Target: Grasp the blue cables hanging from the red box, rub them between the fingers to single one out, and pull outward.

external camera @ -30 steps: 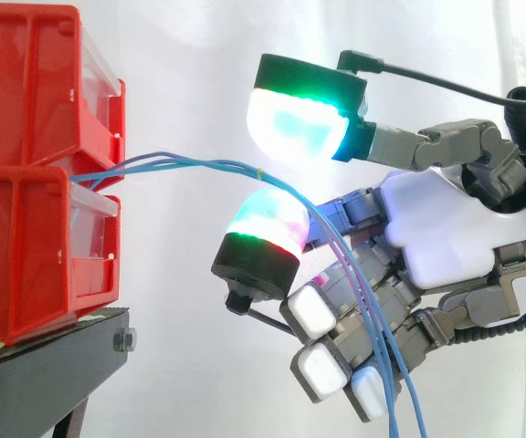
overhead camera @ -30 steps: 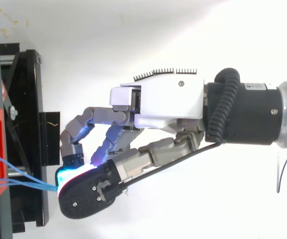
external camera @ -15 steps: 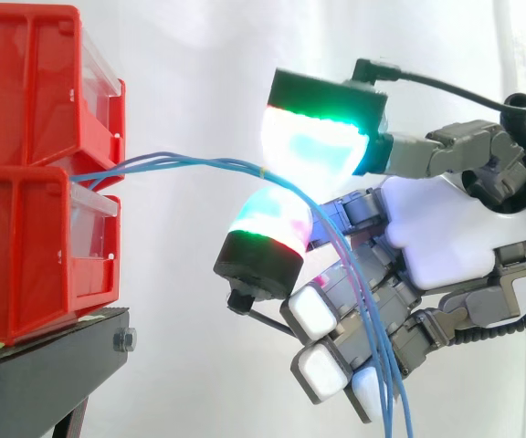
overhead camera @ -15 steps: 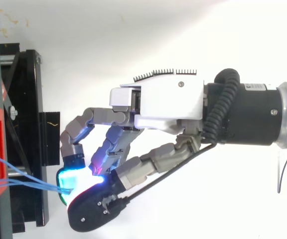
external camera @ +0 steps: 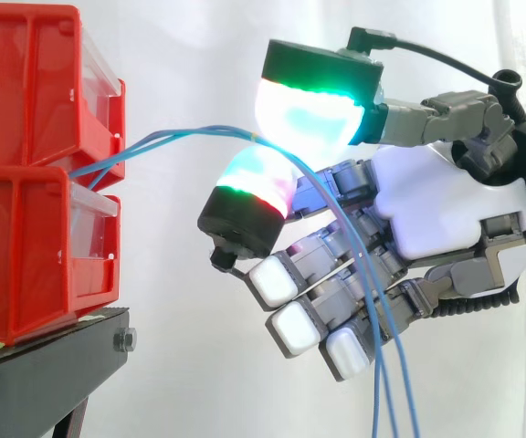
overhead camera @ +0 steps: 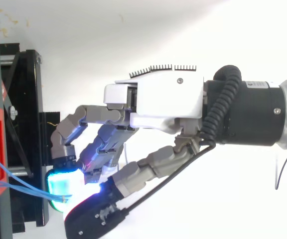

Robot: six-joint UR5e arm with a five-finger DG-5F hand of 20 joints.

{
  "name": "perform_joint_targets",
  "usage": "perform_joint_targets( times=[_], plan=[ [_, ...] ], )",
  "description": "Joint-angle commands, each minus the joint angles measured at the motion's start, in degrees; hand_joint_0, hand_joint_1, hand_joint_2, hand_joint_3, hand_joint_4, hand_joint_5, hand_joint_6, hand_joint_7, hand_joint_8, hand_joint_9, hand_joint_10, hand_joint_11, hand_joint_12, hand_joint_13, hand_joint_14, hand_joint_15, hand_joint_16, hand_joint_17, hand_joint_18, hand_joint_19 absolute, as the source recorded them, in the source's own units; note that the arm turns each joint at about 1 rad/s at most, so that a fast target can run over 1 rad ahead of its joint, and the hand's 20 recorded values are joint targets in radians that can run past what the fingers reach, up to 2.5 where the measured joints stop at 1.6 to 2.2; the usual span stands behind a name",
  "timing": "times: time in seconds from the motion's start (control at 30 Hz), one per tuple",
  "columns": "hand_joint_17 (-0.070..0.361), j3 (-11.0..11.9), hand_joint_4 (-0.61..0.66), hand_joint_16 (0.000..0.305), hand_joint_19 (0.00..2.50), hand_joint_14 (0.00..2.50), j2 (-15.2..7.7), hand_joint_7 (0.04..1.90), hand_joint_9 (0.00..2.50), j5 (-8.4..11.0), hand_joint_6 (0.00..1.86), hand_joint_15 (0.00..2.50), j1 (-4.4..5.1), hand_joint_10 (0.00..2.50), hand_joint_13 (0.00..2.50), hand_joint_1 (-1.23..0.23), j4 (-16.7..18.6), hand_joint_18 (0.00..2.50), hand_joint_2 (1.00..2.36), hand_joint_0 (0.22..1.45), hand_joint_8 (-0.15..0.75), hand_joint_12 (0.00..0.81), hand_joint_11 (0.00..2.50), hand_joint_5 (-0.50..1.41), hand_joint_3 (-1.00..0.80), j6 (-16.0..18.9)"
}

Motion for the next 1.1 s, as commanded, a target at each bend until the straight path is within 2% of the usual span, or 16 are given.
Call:
perform_joint_targets(
  times=[0.0,0.03,0.17,0.23,0.33,0.63,0.83,1.0,1.07],
  plan=[
    [0.114,0.10,0.15,0.051,0.52,0.02,-0.06,0.94,0.82,0.01,0.93,0.50,0.01,0.01,0.78,-0.89,0.03,0.74,1.00,0.59,0.306,0.405,0.49,-0.18,-0.44,-0.14],
    [0.117,0.10,0.15,0.052,0.52,0.02,-0.06,0.95,0.83,0.01,0.92,0.49,-0.08,0.01,0.78,-0.87,0.20,0.75,1.00,0.54,0.317,0.414,0.49,-0.18,-0.50,-0.23],
    [0.126,0.10,0.17,0.056,0.52,0.02,-0.06,0.95,0.85,0.71,0.92,0.50,-0.25,0.01,0.80,-0.82,1.44,0.78,1.00,0.48,0.338,0.437,0.48,-0.17,-0.50,-0.23],
    [0.129,0.01,0.17,0.057,0.52,0.02,-0.06,0.94,0.86,1.32,0.92,0.49,-0.34,0.01,0.81,-0.80,3.37,0.79,1.00,0.47,0.347,0.442,0.48,-0.17,-0.50,-0.23],
    [0.132,0.01,0.18,0.058,0.52,0.02,-0.06,0.95,0.87,1.68,0.91,0.50,-0.34,0.01,0.81,-0.78,4.07,0.80,1.00,0.46,0.354,0.449,0.48,-0.17,-0.50,-0.32],
    [0.133,-0.08,0.16,0.059,0.53,0.02,-0.06,1.04,0.99,1.68,0.89,0.50,-0.08,0.01,0.88,-0.68,3.63,0.85,1.00,0.44,0.369,0.461,0.46,-0.12,-0.50,-0.23],
    [0.119,-0.08,0.13,0.053,0.56,0.02,-0.06,1.10,1.02,1.68,0.88,0.50,-0.08,0.01,0.88,-0.64,3.54,0.82,1.00,0.52,0.344,0.433,0.47,-0.12,-0.50,-0.23],
    [0.112,-0.17,0.12,0.050,0.57,0.02,-0.06,1.16,1.02,1.68,0.88,0.51,-0.08,0.01,0.88,-0.71,3.02,0.81,1.01,0.58,0.335,0.415,0.49,-0.12,-0.31,-0.23],
    [0.111,-0.17,0.13,0.049,0.56,0.02,-0.06,1.13,1.00,1.68,0.89,0.51,-0.08,0.02,0.88,-0.75,3.02,0.81,1.02,0.58,0.335,0.415,0.49,-0.13,-0.22,-0.23]
  ],
)
